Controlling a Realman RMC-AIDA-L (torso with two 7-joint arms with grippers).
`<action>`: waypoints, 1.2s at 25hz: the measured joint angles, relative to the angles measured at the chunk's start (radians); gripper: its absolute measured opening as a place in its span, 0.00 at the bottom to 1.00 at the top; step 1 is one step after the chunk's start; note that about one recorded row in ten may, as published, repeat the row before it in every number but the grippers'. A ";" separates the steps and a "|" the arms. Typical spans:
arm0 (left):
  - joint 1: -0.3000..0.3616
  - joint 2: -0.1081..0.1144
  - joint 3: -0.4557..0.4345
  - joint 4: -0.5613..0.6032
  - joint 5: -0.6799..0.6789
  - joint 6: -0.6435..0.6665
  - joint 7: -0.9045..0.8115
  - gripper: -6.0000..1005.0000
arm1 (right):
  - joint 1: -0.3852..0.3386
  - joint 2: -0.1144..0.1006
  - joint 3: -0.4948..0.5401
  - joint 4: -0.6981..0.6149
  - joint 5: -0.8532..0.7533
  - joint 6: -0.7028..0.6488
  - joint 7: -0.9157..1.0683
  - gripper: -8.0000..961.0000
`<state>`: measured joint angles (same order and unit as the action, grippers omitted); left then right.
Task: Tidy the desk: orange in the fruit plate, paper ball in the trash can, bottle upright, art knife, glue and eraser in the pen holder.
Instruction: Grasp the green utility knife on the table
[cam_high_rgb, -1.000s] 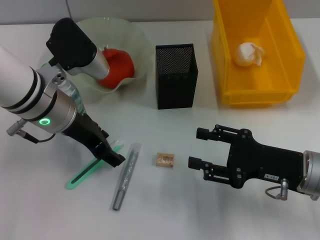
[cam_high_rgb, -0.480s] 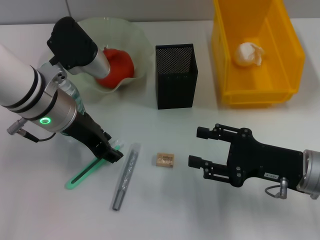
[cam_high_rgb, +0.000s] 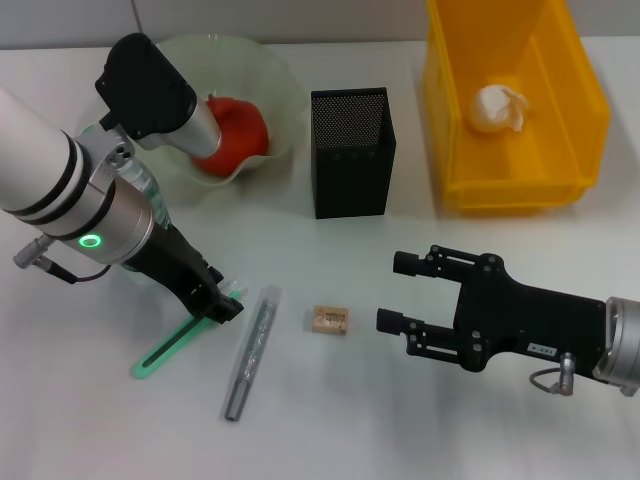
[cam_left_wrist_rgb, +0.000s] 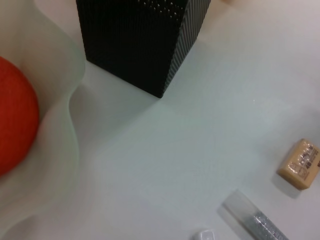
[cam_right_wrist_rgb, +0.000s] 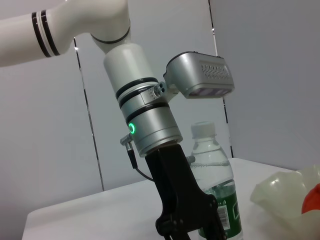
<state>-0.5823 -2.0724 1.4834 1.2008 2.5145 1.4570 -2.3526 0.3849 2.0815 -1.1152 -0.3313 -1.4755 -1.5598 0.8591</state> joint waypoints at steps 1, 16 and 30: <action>-0.001 0.000 0.000 -0.001 0.000 0.001 0.000 0.47 | 0.002 0.000 0.000 -0.001 0.000 0.000 0.000 0.71; -0.001 0.000 0.023 -0.012 0.001 -0.012 0.002 0.47 | 0.011 0.000 0.000 -0.002 0.000 0.001 0.006 0.71; 0.006 0.000 0.025 -0.014 0.005 -0.027 0.003 0.46 | 0.012 0.002 0.000 -0.001 0.000 0.003 0.006 0.71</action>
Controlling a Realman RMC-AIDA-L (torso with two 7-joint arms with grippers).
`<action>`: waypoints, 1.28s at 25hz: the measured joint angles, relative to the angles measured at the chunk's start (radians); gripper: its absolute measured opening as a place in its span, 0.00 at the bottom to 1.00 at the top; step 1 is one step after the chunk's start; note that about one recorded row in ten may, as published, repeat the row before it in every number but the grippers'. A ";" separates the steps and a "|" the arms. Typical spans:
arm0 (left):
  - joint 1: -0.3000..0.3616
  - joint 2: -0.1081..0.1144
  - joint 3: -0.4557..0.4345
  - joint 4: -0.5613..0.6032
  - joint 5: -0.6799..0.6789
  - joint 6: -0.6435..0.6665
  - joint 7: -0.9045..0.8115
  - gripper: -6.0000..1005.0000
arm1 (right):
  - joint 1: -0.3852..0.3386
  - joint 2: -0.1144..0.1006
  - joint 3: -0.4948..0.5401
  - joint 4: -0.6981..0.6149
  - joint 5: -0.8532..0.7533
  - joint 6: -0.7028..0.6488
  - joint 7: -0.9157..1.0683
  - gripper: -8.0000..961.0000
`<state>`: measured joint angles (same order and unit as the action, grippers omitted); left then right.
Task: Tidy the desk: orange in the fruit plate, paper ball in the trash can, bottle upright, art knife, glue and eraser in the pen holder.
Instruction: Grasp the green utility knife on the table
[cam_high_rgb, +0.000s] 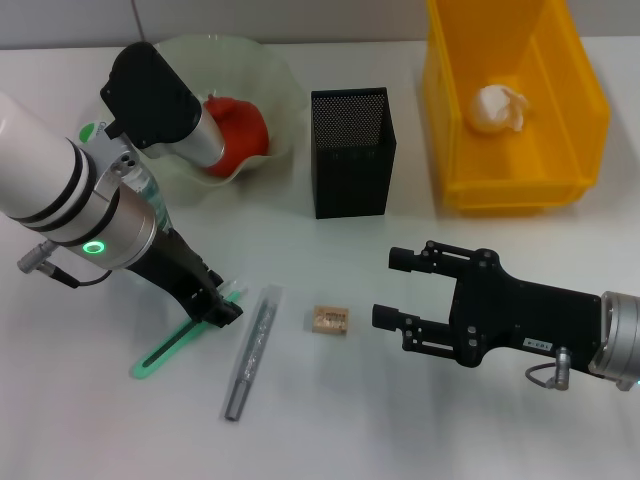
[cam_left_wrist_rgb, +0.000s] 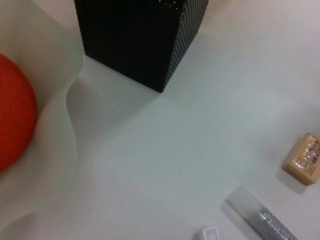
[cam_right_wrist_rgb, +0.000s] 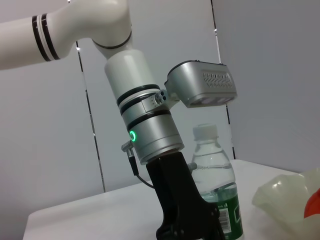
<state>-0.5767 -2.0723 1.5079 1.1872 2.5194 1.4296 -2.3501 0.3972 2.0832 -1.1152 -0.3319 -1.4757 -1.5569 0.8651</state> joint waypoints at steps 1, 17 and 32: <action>0.000 0.000 0.000 0.000 0.000 -0.001 0.000 0.46 | 0.000 0.000 0.000 0.001 0.000 0.000 0.000 0.71; 0.002 0.000 0.018 -0.003 0.003 -0.008 0.000 0.46 | 0.000 0.000 0.000 -0.001 0.000 0.000 0.004 0.71; -0.006 0.000 0.025 -0.023 0.026 -0.012 -0.002 0.32 | 0.007 0.000 0.000 -0.001 0.000 -0.001 0.005 0.71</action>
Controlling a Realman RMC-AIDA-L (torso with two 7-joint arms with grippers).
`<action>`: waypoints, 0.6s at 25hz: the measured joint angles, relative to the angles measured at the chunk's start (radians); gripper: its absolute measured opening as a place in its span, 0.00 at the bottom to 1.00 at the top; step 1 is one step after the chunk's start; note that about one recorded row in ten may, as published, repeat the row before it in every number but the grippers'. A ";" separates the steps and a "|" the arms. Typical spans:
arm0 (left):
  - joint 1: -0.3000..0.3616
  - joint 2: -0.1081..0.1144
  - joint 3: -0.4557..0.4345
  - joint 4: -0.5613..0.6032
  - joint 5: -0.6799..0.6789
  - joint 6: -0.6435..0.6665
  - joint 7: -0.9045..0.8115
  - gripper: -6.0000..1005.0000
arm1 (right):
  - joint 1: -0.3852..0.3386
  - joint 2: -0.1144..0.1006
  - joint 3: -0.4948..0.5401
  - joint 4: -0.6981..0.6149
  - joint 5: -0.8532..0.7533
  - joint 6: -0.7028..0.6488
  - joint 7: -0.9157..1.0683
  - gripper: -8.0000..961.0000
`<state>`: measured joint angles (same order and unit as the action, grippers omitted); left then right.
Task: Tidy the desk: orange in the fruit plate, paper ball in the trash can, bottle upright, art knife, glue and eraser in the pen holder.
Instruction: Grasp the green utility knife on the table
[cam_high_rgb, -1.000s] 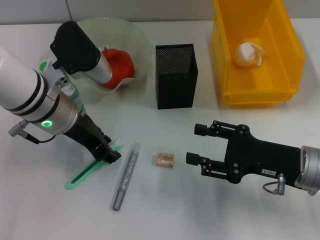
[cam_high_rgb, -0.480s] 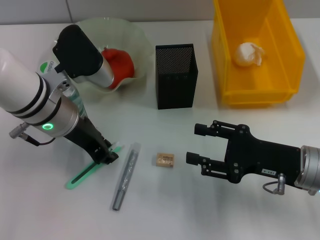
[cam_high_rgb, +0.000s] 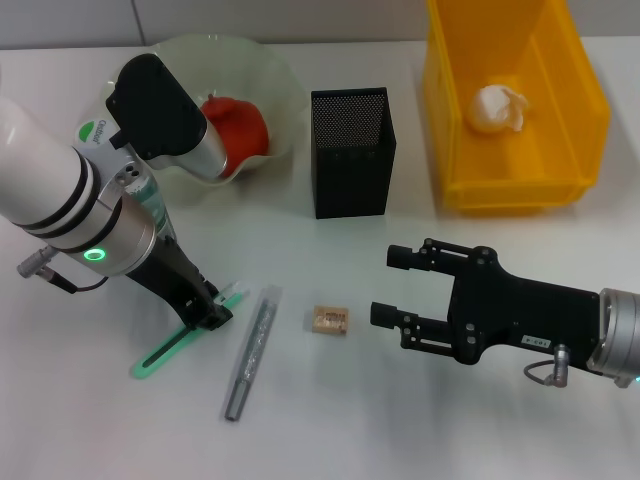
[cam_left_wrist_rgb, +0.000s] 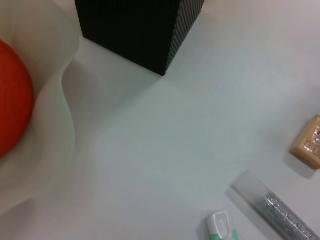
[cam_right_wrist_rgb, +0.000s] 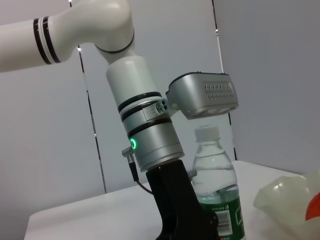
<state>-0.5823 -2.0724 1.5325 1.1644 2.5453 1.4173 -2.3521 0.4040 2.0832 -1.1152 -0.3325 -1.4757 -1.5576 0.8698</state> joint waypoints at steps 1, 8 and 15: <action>0.000 0.000 0.000 0.000 0.000 0.000 0.000 0.31 | 0.000 0.000 0.000 0.000 0.000 0.000 0.000 0.71; -0.001 0.000 0.001 -0.003 0.001 -0.004 0.001 0.25 | 0.002 0.000 0.000 0.001 0.000 0.001 0.000 0.71; 0.000 0.000 0.001 -0.003 0.001 -0.010 0.001 0.19 | 0.003 0.000 0.001 0.000 0.000 0.001 0.000 0.71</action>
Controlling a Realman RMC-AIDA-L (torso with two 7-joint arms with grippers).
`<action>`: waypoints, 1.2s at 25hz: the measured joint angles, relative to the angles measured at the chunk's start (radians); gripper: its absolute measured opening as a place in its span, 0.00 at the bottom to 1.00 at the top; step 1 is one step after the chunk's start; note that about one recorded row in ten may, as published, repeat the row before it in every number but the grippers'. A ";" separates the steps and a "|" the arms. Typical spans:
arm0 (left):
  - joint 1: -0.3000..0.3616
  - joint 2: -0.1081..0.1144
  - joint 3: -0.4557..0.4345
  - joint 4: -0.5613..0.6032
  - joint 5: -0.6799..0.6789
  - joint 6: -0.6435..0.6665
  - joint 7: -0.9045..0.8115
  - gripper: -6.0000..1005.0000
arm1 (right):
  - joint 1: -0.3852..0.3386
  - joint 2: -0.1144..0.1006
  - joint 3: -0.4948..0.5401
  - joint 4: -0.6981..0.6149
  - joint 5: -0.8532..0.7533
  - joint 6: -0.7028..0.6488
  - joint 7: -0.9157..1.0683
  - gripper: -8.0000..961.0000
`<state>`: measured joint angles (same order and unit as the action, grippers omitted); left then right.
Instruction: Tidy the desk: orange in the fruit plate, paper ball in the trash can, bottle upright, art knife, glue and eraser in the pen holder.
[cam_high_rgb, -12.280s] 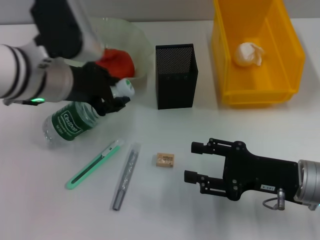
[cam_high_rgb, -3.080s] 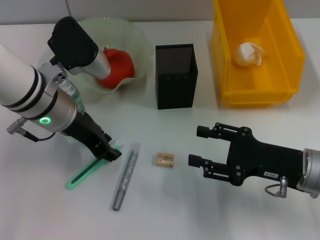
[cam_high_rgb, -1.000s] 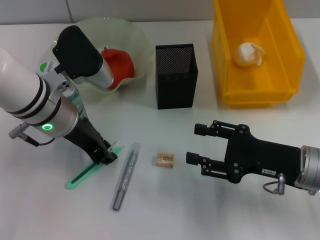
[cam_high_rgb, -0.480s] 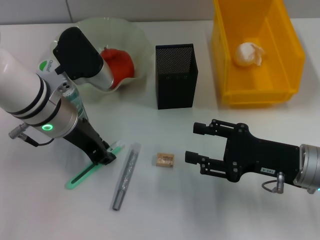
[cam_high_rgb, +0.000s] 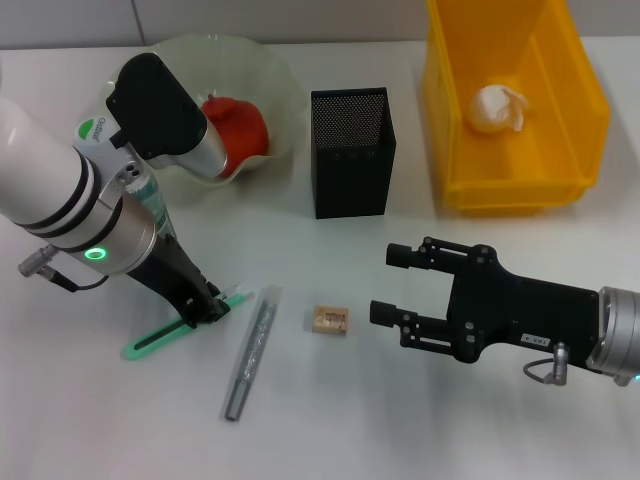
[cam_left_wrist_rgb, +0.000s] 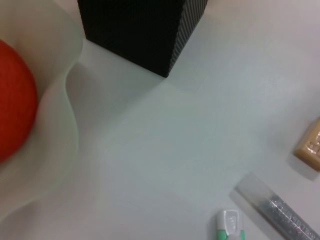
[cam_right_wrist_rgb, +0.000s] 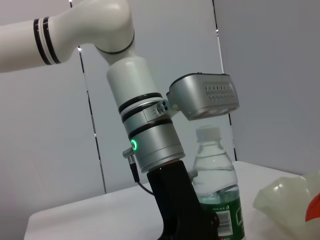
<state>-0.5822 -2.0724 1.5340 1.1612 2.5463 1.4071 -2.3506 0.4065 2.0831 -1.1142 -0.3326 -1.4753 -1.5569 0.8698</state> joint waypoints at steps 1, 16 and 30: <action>0.001 0.000 0.000 0.003 0.000 0.001 0.000 0.19 | 0.000 0.000 0.002 0.000 0.000 0.000 0.000 0.71; 0.120 0.003 -0.079 0.325 -0.171 0.078 0.057 0.19 | -0.014 -0.002 0.059 0.010 0.001 0.000 -0.006 0.71; 0.124 0.000 -0.147 0.240 -0.689 -0.136 0.364 0.19 | -0.023 0.001 0.060 0.035 -0.001 0.002 -0.013 0.71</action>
<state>-0.4582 -2.0724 1.3869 1.4016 1.8572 1.2708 -1.9863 0.3840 2.0844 -1.0538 -0.2972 -1.4763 -1.5554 0.8570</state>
